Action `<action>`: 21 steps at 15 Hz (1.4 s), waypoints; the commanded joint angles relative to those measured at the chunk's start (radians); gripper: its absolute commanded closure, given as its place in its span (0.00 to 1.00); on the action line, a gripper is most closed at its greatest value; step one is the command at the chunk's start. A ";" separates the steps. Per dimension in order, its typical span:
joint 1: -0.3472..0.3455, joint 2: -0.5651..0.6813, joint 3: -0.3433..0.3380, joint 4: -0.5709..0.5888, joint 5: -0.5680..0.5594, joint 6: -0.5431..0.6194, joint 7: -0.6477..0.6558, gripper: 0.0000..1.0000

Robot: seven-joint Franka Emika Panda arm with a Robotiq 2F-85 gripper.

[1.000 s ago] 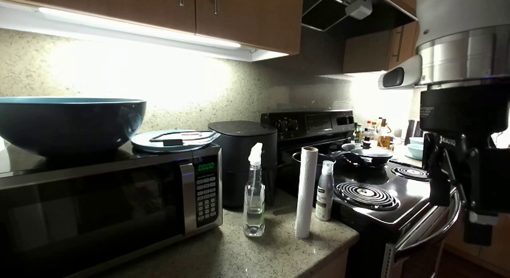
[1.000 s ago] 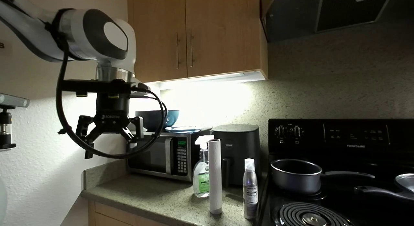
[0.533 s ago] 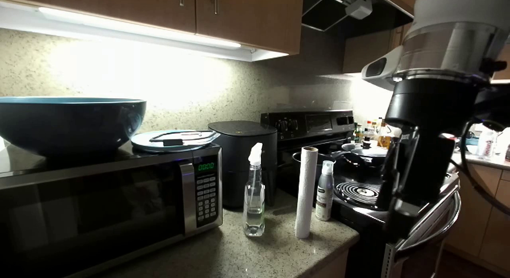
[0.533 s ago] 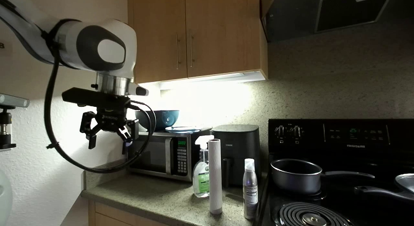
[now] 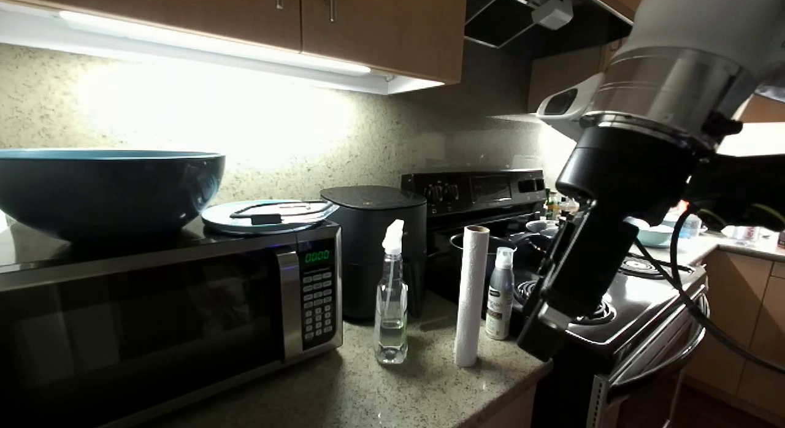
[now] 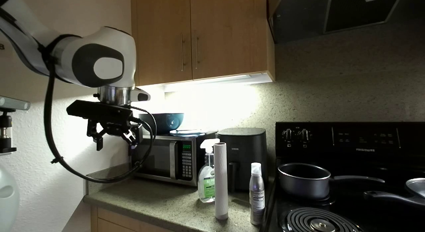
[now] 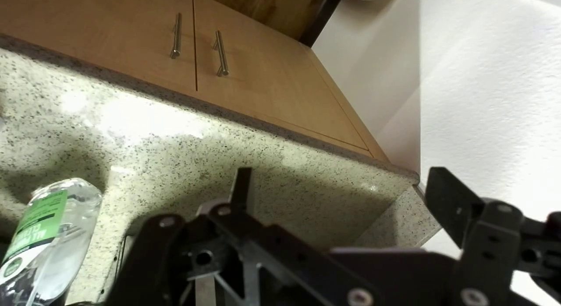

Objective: Open the microwave door

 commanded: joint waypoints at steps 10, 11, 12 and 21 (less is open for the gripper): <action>0.046 0.268 -0.028 0.057 0.031 0.417 -0.013 0.00; 0.053 0.301 -0.033 0.070 0.031 0.444 -0.015 0.00; 0.052 0.336 -0.029 0.087 0.019 0.466 -0.016 0.00; -0.064 0.421 0.075 0.167 -0.155 0.326 0.080 0.00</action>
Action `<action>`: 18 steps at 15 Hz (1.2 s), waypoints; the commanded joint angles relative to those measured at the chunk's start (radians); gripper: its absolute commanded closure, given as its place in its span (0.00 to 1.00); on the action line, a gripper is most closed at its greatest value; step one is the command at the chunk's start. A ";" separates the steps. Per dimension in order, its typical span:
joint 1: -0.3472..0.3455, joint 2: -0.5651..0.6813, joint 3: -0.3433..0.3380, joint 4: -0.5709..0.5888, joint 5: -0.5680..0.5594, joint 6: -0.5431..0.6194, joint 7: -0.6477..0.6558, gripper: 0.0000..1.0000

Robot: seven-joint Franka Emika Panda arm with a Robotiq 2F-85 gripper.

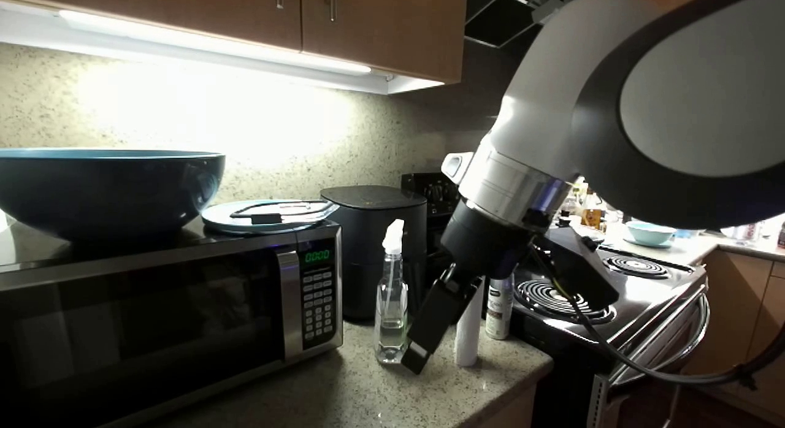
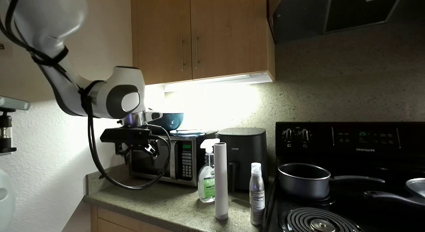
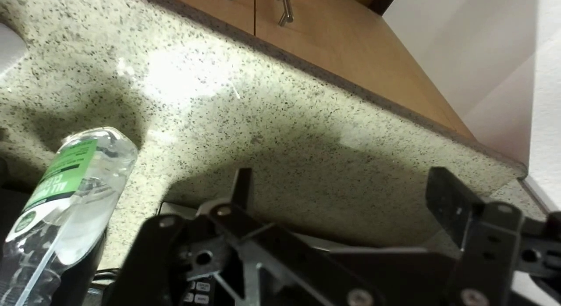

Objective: Open the microwave door

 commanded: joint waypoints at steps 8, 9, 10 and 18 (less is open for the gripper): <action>0.090 0.146 0.005 0.025 0.244 0.442 -0.048 0.00; 0.118 0.176 0.005 0.039 0.284 0.502 -0.059 0.00; 0.140 0.202 0.009 0.057 0.310 0.543 -0.058 0.00; 0.116 0.339 0.049 0.123 0.210 0.703 0.051 0.00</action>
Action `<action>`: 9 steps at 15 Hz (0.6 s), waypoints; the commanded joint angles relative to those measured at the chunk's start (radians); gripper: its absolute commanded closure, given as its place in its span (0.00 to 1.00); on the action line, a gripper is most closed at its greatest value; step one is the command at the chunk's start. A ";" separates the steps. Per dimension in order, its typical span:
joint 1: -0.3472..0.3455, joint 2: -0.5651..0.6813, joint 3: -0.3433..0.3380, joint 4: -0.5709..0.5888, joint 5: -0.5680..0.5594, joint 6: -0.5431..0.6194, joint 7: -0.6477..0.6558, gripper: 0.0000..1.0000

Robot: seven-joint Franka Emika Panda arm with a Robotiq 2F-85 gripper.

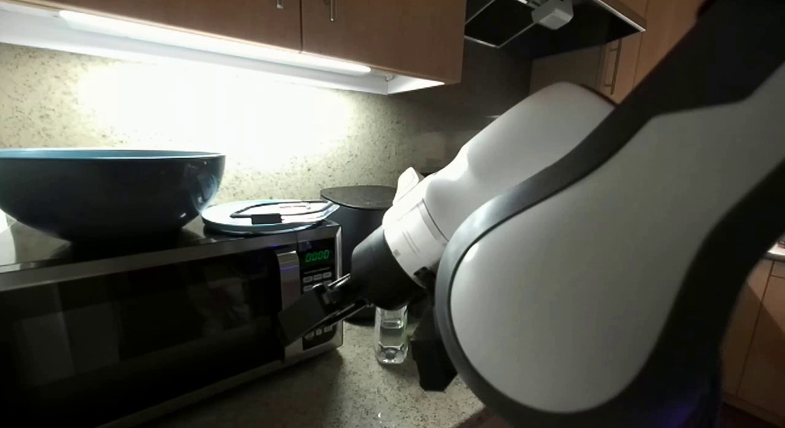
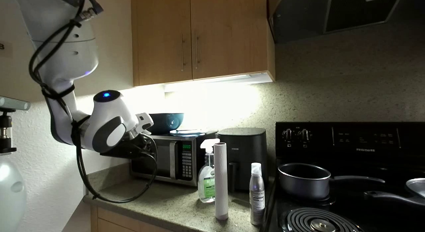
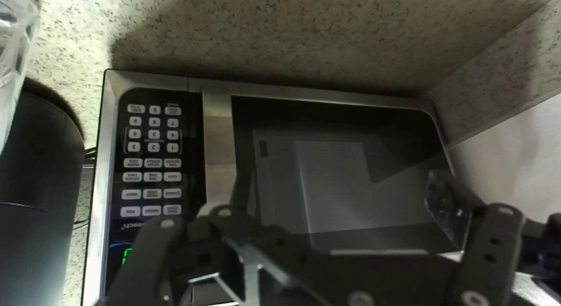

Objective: Open the microwave door

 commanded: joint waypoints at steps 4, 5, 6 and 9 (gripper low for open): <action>0.016 0.026 -0.036 0.043 0.010 0.013 -0.023 0.00; 0.036 0.027 -0.067 0.060 0.022 0.013 -0.040 0.00; 0.063 0.034 -0.111 0.091 0.028 0.013 -0.064 0.00; 0.126 0.074 -0.212 0.166 0.040 0.021 -0.080 0.00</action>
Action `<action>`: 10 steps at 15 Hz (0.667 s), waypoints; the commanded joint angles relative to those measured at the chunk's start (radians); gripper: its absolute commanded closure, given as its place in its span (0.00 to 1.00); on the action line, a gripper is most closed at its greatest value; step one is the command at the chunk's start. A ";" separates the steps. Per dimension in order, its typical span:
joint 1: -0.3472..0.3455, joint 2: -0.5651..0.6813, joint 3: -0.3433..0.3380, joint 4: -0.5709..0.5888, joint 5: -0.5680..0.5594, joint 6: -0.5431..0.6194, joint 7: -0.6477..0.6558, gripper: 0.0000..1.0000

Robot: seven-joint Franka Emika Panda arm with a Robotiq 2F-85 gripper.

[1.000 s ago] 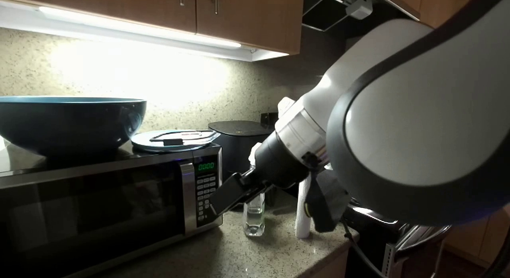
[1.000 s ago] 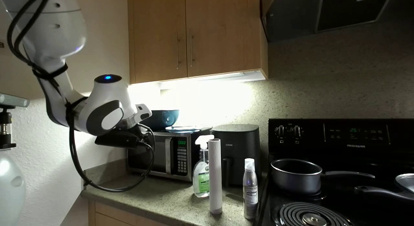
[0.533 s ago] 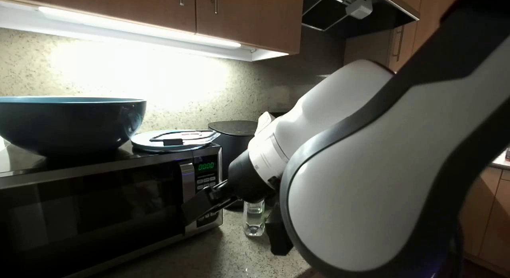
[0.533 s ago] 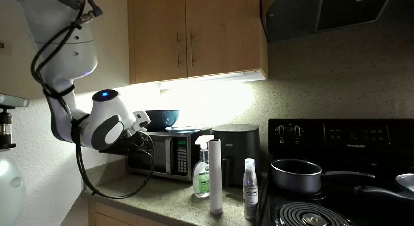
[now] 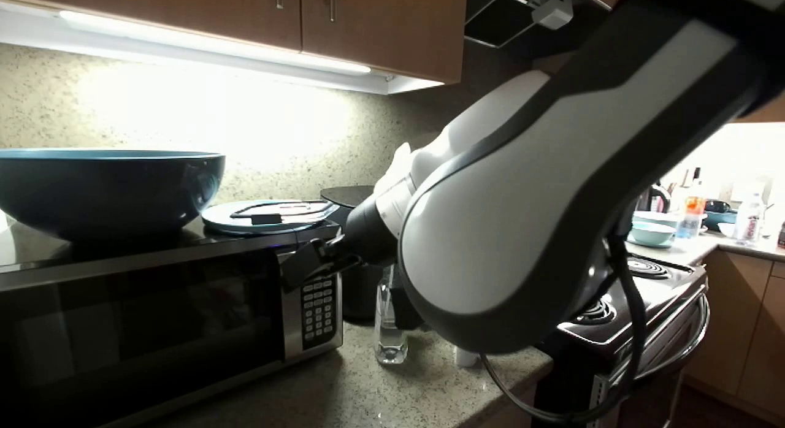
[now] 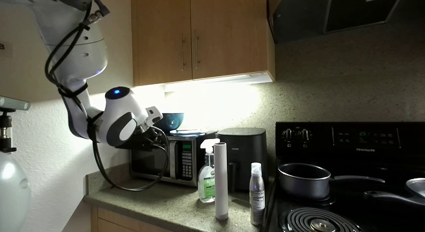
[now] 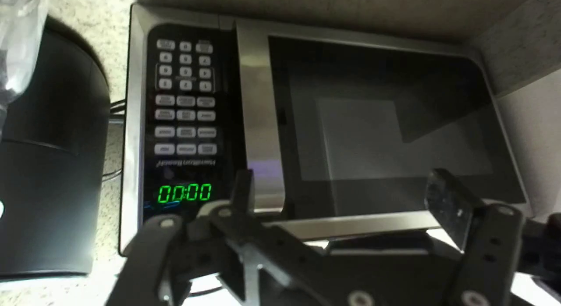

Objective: Open the microwave door

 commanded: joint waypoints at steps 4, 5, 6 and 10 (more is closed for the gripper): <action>0.068 0.037 -0.114 0.070 0.005 0.000 -0.009 0.00; 0.068 0.040 -0.113 0.072 0.005 0.000 -0.009 0.00; 0.068 0.040 -0.111 0.072 0.005 0.000 -0.008 0.00; 0.068 0.040 -0.109 0.072 0.005 0.000 -0.008 0.00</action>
